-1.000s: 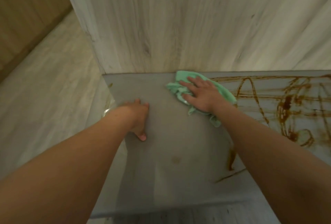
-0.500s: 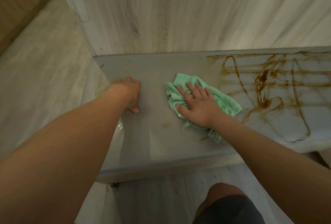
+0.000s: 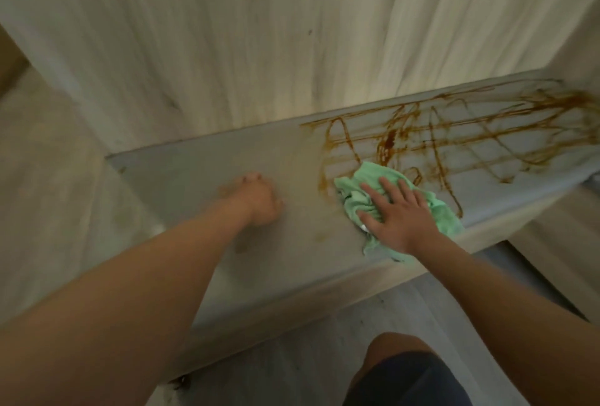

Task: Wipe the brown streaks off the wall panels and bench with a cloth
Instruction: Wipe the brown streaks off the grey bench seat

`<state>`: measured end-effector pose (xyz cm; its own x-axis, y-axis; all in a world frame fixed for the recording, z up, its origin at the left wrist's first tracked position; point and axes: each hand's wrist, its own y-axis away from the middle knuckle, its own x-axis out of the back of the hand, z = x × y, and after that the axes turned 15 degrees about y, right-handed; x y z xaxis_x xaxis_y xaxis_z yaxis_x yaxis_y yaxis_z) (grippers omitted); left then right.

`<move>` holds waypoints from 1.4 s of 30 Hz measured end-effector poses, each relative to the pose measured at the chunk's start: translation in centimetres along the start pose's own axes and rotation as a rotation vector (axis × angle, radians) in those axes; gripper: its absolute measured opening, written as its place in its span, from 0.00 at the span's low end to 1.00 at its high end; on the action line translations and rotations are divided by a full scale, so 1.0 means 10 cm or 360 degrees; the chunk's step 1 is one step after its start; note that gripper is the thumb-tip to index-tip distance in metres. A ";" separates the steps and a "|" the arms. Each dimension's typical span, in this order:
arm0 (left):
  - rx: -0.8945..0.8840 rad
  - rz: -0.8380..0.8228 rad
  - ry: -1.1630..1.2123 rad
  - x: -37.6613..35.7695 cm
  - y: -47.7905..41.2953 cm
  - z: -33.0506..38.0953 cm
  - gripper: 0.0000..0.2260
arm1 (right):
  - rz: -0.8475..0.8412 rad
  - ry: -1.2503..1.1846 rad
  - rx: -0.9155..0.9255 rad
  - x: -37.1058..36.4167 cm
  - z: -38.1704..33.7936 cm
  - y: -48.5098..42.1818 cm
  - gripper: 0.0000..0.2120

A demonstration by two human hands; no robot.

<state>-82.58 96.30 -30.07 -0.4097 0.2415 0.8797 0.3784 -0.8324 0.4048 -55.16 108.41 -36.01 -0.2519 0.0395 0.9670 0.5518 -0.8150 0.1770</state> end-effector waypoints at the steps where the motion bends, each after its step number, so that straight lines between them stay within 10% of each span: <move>1: -0.0026 -0.0003 0.0020 -0.04 -0.02 0.13 0.30 | -0.0030 -0.0026 -0.0088 -0.01 0.05 -0.02 0.35; 17: 0.0093 0.0310 0.0227 -0.50 -0.78 0.09 0.28 | 0.0257 -0.0055 0.0616 0.13 -0.43 -0.93 0.29; 25: 0.0138 0.0156 0.0267 -0.49 -0.87 0.05 0.29 | 0.0046 -0.0231 -0.0385 0.29 -0.51 -1.96 0.35; 33: 0.0126 0.0187 0.0272 -0.51 -0.88 0.04 0.29 | 0.0241 -0.0093 0.0512 0.46 -0.78 -2.45 0.31; 38: 0.0114 0.0154 0.0291 -0.51 -0.87 0.04 0.29 | 0.0089 -0.0098 -0.0160 0.45 -0.25 -2.71 0.34; 42: 0.0127 0.0125 0.0304 -0.50 -0.87 0.05 0.29 | 0.0113 -0.0108 -0.0034 0.45 -0.66 -2.41 0.33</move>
<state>-83.41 102.52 -37.87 -0.5235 0.0724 0.8489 0.4768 -0.8008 0.3624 -74.84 124.43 -37.19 -0.1580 0.0196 0.9872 0.5492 -0.8292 0.1044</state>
